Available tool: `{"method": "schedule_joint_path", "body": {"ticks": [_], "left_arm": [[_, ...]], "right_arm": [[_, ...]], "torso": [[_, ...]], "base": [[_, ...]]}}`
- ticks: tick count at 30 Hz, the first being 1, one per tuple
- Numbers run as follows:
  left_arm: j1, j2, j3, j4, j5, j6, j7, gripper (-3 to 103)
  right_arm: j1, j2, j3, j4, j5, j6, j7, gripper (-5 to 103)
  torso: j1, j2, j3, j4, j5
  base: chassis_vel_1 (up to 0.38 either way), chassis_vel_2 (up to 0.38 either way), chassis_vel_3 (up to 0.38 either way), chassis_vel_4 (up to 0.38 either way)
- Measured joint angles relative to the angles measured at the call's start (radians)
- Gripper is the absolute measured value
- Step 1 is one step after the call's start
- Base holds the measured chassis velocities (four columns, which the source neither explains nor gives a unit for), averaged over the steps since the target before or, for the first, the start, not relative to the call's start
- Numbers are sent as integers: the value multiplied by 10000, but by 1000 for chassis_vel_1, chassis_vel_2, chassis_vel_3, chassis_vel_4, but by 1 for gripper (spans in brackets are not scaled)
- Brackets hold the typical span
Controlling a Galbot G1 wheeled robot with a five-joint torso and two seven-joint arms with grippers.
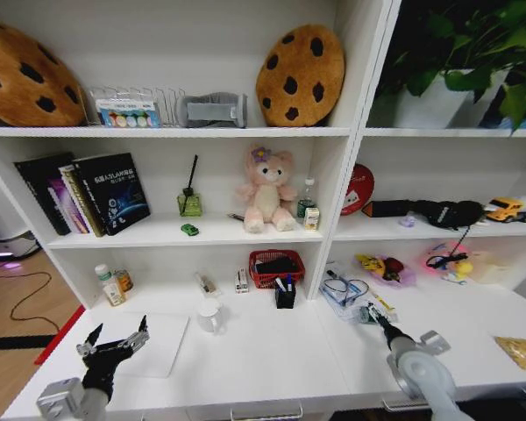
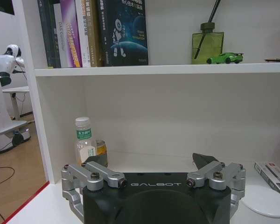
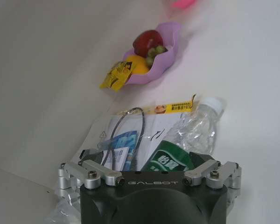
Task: Organize the objects on the table.
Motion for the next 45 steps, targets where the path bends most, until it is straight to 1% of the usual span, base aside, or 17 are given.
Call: {"method": "schedule_joint_path", "body": {"ticks": [2,4,8,16,23,26,28,30,31,33,34,36,37,39,43,44,45], "left_arm": [[0,0,0,-1,1,0,0,100],[0,0,0,-1,0,0,0,100],[0,0,0,0,0,0,-1,100],[0,0,0,-1,1,0,0,100],[0,0,0,-1,0,0,0,100],[0,0,0,0,0,1,0,100],[0,0,0,-1,1,1,0,100],[0,0,0,0,0,1,0,100],[0,0,0,0,0,1,0,100],[0,0,0,-1,0,1,0,100],[0,0,0,-1,0,1,0,100],[0,0,0,0,0,1,0,100],[0,0,0,0,0,1,0,100],[0,0,0,-1,0,1,0,100],[0,0,0,0,0,1,0,100],[0,0,0,0,0,1,0,100],[0,0,0,0,0,2,1,100]], "right_arm": [[357,20,-28,-134,484,-103,375,100],[853,116,-64,-251,1323,-235,1146,100],[904,403,-74,-242,1598,-287,1580,100],[925,927,285,-488,1561,-297,1575,98],[1249,1290,713,-801,2126,-294,1609,96],[1306,1319,884,-968,2685,-367,1691,83],[1311,1317,915,-1012,2731,-371,1689,83],[1313,1297,1002,-1124,2819,-378,1669,73],[1313,1297,1002,-1124,2819,-378,1669,73],[1215,1255,1080,-1164,2877,-392,1550,61],[1215,1255,1080,-1164,2877,-392,1550,61],[1172,1231,1150,-1205,2892,-400,1508,51],[1172,1231,1150,-1205,2892,-400,1508,51],[1079,1197,1183,-1184,2887,-418,1453,41],[906,1161,1210,-984,2834,-493,1440,35],[733,1124,1219,-740,2695,-604,1340,32],[269,962,1345,-31,2401,-955,837,25]], "torso": [[0,-1,0,-2,1],[1,0,0,1,-4],[0,0,0,-4,-2],[0,0,-1,-3,0],[0,0,-1,-1,-1],[0,1,-2,-2,-5],[-1,2,-2,-2,-5],[-2,2,-3,-2,-7],[-2,2,-3,-2,-7],[-3,2,-2,-1,-1],[-3,2,-2,-1,-1],[-2,3,-2,-3,-1],[-2,3,-2,-3,-1],[-2,3,-2,-2,-1],[-1,1,0,-2,5],[-1,-1,1,-1,14],[1,-2,1,1,13]], "base": [[0,0,0,0],[0,0,0,0],[0,0,0,0],[0,0,0,0],[0,0,0,0],[0,0,0,0],[0,0,0,0],[0,0,0,0],[0,0,0,0],[0,0,0,0],[0,0,0,0],[0,0,0,0],[0,0,0,0],[0,0,0,0],[0,0,0,0],[0,0,0,0],[0,0,0,0]]}}
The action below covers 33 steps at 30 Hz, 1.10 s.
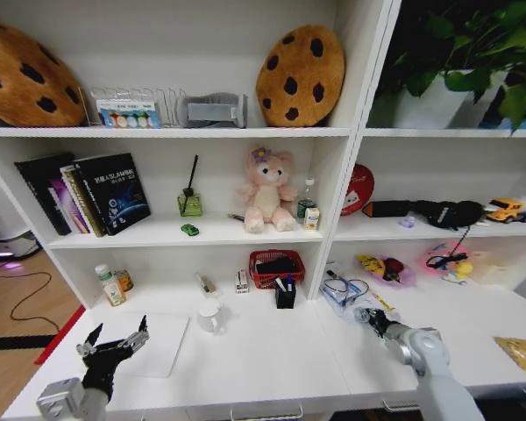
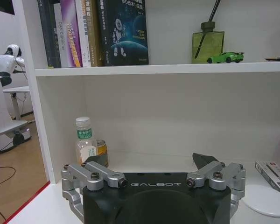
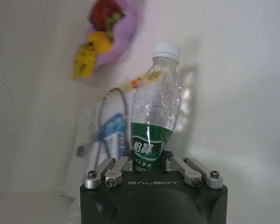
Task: Organize the objects on the table.
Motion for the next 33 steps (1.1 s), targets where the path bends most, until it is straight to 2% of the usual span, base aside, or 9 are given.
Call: {"method": "schedule_joint_path", "body": {"ticks": [10,11,13,14,16,18,21,28,33], "left_arm": [[0,0,0,-1,0,1,-1,100],[0,0,-1,-2,0,1,0,100],[0,0,0,-1,1,1,0,100],[0,0,0,-1,1,1,0,100],[0,2,0,-1,1,1,1,100],[1,4,0,0,0,1,1,100],[0,0,1,0,0,2,1,100],[0,0,0,-1,0,1,-1,100],[0,0,0,0,1,0,-1,100]], "right_arm": [[-2098,-1255,777,3424,-1605,-850,-1286,22],[-2570,-1486,1003,3812,-2406,-922,-1801,22],[-5129,-1517,2131,4601,-5961,-473,-4859,22],[-5129,-1517,2131,4601,-5961,-473,-4859,22],[-6887,-733,2727,4596,-8397,909,-6972,22],[-7415,-385,2754,4517,-9198,1606,-7593,22],[-9091,971,2278,4267,-11253,4920,-10086,22],[-9769,1777,1478,3283,-12279,7438,-12072,22],[-10275,1739,1314,1246,-11928,8906,-16503,22]], "torso": [[-2,2,-3,-1,-15],[-1,2,-3,1,-11],[-1,2,-3,1,-10],[-1,2,-3,1,-10],[-2,3,-4,-10,-15],[-3,3,-4,-8,-13],[-4,5,-5,-7,-19],[-3,3,-4,0,-15],[-4,4,-4,-2,-14]], "base": [[0,0,0,0],[0,0,0,0],[0,0,0,0],[0,0,0,0],[0,0,0,0],[0,0,0,0],[0,0,0,0],[0,0,0,0],[0,0,0,0]]}}
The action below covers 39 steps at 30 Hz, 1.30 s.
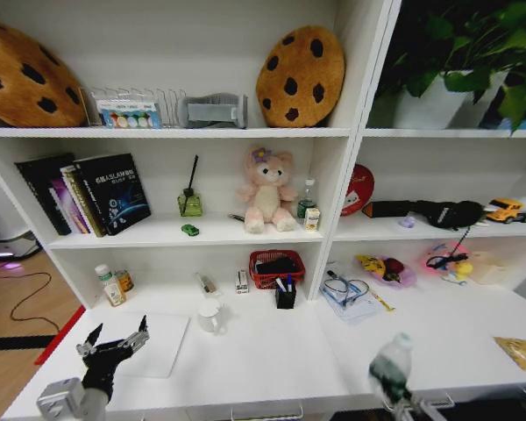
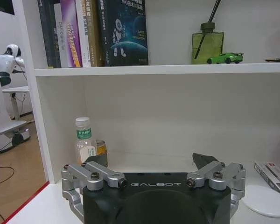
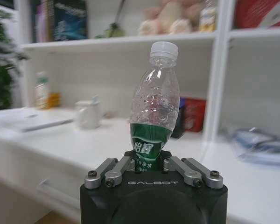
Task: Organize the objects on the table.
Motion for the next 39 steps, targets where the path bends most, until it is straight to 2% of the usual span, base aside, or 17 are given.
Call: {"method": "schedule_joint_path", "body": {"ticks": [1,3,4,6,11,13,15,16,19,21,23,24,26,27,29,32,39], "left_arm": [[0,0,1,0,-1,0,2,100],[0,0,0,0,0,0,0,100],[0,0,0,0,0,0,0,100],[0,0,0,0,0,0,0,100],[0,0,1,0,-1,0,3,100],[0,0,1,0,-1,0,3,100],[0,0,0,0,0,-1,0,100],[0,0,0,0,0,-1,0,100],[0,0,0,0,-1,-1,2,100],[0,0,0,0,0,-1,0,100],[0,0,0,0,0,-1,0,100],[0,0,0,0,0,-1,0,100],[0,0,0,1,-1,-1,1,100],[0,0,0,1,-1,-1,1,100],[1,0,0,0,0,-1,0,100],[0,0,0,0,-1,-1,2,100],[0,-1,0,0,0,-1,-7,100]], "right_arm": [[140,-41,23,-659,-81,261,-995,22],[394,-91,71,-1642,-390,666,-2267,22],[394,-91,71,-1642,-390,666,-2267,22],[668,-159,242,-2990,-976,972,-3880,22],[1532,-373,482,-5365,-2154,1411,-4747,22],[1932,-465,567,-6087,-2651,1556,-4488,22],[3256,-944,817,-8539,-3828,1731,-3310,22],[3256,-944,817,-8539,-3828,1731,-3310,22],[4109,-1529,707,-9770,-4221,625,-1434,22],[4246,-1597,674,-9851,-4302,289,-1057,22],[4620,-1687,567,-9871,-4781,-1172,482,22],[4620,-1687,567,-9871,-4781,-1172,482,22],[5183,-1642,346,-10129,-5117,-2591,1826,22],[5183,-1642,346,-10129,-5117,-2591,1826,22],[5858,-1510,135,-10596,-5664,-3520,2700,22],[6494,-1286,-134,-10750,-5575,-4366,3512,22],[8191,-892,-897,-11791,-4870,-5166,4787,22]], "torso": [[0,0,0,-1,-1],[0,-1,0,1,3],[0,-1,0,1,3],[1,0,1,1,0],[1,0,1,-6,0],[1,0,1,-1,-1],[1,-2,1,0,11],[1,-2,1,0,11],[3,-2,2,2,1],[3,-2,2,2,3],[3,-2,2,3,-3],[3,-2,2,3,-3],[3,-2,2,0,-2],[3,-2,2,0,-2],[3,-2,3,-2,3],[3,-2,2,-2,1],[3,-3,3,6,2]], "base": [[0,0,0,0],[0,0,0,0],[0,0,0,0],[0,0,0,0],[0,0,0,0],[0,0,0,0],[0,0,0,0],[0,0,0,0],[0,0,0,0],[0,0,0,0],[0,0,0,0],[0,0,0,0],[0,0,0,0],[0,0,0,0],[0,0,0,0],[0,0,0,0],[0,0,0,0]]}}
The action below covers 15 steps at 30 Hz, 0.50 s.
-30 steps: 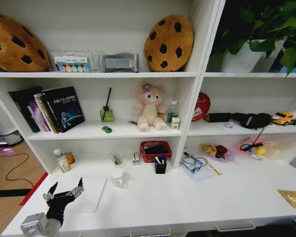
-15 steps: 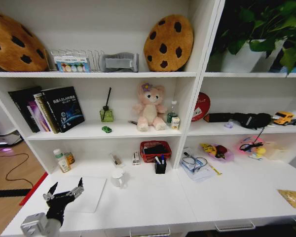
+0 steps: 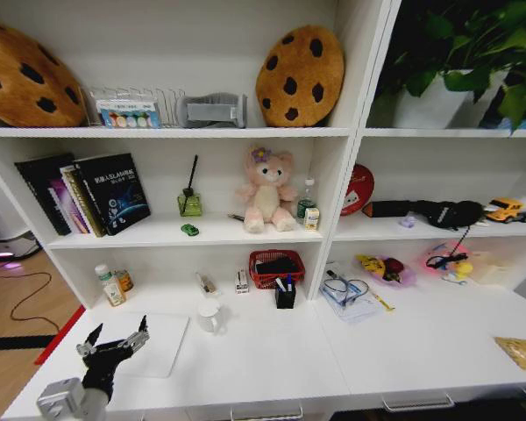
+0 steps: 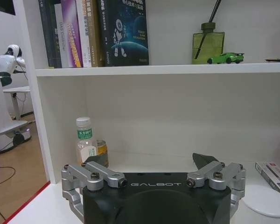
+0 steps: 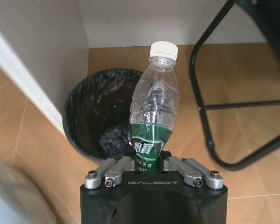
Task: Organize the objects on the table.
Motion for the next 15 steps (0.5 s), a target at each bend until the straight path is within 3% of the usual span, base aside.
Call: {"method": "schedule_joint_path", "body": {"ticks": [4,6,13,15], "left_arm": [[0,1,0,0,0,0,6,100],[0,1,0,0,0,0,5,100],[0,1,0,0,0,0,6,100],[0,0,0,0,0,0,7,100]], "right_arm": [[657,38,-194,-623,31,-6,135,22],[1498,53,-179,-1586,-621,522,142,22],[2517,98,-165,-2769,-1190,914,352,19],[3013,185,-137,-3380,-1598,1258,633,28]], "torso": [[0,-1,0,-9,-2],[0,0,0,-5,-2],[1,0,0,-7,-3],[1,-1,-1,-5,-1]], "base": [[0,0,0,0],[0,0,0,0],[0,0,0,0],[0,0,0,0]]}}
